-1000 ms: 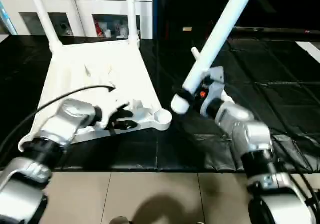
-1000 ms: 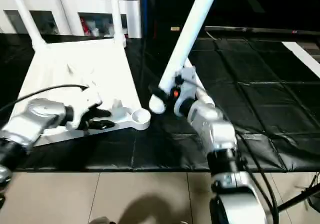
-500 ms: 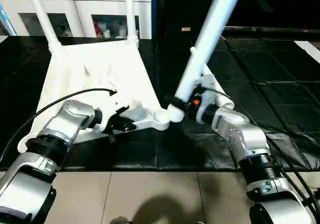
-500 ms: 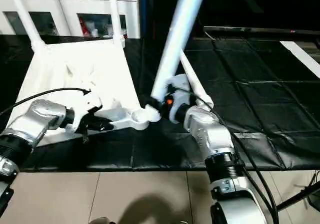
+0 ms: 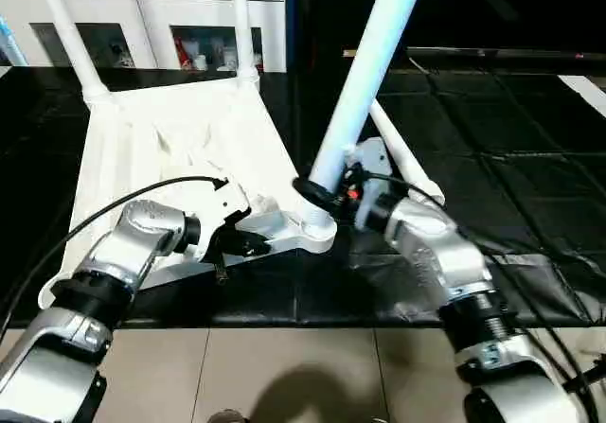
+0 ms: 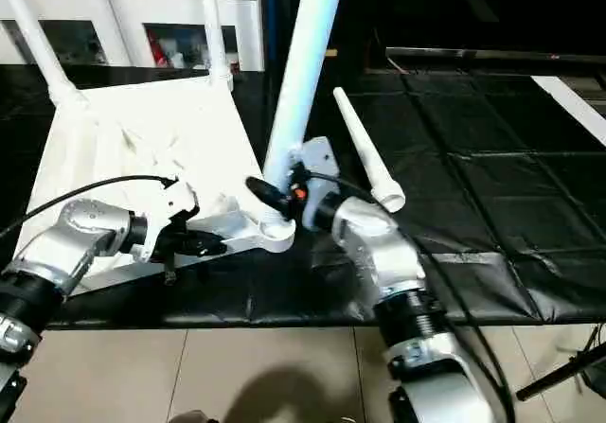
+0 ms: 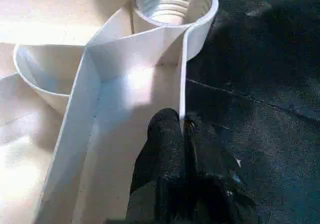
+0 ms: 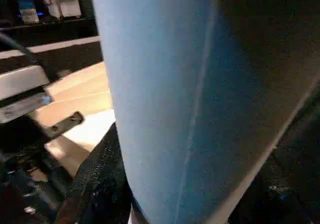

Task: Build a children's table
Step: Insert table leg to table base

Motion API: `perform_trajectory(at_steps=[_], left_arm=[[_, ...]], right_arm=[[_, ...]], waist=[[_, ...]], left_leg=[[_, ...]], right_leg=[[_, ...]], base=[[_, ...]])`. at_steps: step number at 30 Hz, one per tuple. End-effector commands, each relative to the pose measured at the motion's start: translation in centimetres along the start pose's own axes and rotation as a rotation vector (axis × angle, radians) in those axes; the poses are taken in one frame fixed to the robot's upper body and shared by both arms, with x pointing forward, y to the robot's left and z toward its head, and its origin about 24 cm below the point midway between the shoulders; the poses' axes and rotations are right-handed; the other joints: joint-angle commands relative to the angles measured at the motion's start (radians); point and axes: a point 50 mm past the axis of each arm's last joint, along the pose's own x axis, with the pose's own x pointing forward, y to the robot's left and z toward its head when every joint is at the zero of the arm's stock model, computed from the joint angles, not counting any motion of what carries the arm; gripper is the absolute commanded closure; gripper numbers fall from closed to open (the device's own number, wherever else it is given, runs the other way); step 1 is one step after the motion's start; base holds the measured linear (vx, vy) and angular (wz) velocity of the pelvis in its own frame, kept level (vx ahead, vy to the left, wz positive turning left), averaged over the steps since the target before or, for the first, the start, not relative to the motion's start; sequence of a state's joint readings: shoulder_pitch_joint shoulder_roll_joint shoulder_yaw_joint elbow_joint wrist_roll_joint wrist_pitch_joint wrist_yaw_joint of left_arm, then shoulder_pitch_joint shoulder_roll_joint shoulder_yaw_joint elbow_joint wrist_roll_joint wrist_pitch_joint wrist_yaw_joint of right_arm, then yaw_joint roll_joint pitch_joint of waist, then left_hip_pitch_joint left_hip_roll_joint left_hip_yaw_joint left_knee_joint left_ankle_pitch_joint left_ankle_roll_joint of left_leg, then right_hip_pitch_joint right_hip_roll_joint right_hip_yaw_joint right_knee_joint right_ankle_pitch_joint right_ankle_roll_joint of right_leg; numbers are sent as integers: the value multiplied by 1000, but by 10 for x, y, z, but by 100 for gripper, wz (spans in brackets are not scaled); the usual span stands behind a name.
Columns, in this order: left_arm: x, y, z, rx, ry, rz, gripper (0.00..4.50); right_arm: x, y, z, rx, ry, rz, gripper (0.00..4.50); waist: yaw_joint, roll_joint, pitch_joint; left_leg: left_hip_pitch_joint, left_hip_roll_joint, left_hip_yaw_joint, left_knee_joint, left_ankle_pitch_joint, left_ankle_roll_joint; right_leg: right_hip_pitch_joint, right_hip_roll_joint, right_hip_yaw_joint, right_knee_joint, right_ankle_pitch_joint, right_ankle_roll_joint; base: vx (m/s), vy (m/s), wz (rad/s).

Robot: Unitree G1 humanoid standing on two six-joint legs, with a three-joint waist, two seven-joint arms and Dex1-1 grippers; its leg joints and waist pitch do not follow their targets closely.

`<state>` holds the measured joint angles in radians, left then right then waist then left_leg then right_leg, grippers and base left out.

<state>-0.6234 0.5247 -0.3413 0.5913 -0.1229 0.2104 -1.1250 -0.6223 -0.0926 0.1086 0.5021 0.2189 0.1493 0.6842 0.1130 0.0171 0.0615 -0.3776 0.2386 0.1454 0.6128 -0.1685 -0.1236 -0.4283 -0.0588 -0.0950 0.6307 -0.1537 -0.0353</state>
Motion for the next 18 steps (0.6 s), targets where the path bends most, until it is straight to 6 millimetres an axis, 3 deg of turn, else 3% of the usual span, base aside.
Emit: perform_trajectory(at_steps=[1,4,5,10,18], left_arm=[[4,-5,-6,-22,10,-7,450],[4,-6,-8,-32,4,-3,450],[4,-7,-8,-32,2,-4,450],[4,-8,-7,-23,-9,-4,450],[2,-9,-6,-6,3,-19,450]], right_arm=[[1,-2,4,-35,-4,4,257],[0,-4,-3,-46,19,20,257],[0,-4,-5,-37,35,27,257],[-2,-4,-16,-6,109,82,257],[-4,-4,-29,4,211,128,257]], waist=[[0,13,-80],[-3,13,-73],[-3,9,-74],[-2,8,-79],[-4,7,-78]], left_leg=[[12,-14,16,-73,-253,-16],[23,-14,16,-78,-307,-17],[24,-17,15,-79,-304,-12],[18,-15,16,-78,-254,-4],[19,-15,17,-78,-256,-3]], right_leg=[[70,-70,50,-83,-307,-147],[67,-72,47,-94,-389,-133],[72,-71,47,-96,-407,-127],[75,-69,49,-87,-337,-141],[73,-69,48,-90,-357,-139]], base=[[0,0,0],[0,0,0],[0,0,0],[0,0,0],[0,0,0]])
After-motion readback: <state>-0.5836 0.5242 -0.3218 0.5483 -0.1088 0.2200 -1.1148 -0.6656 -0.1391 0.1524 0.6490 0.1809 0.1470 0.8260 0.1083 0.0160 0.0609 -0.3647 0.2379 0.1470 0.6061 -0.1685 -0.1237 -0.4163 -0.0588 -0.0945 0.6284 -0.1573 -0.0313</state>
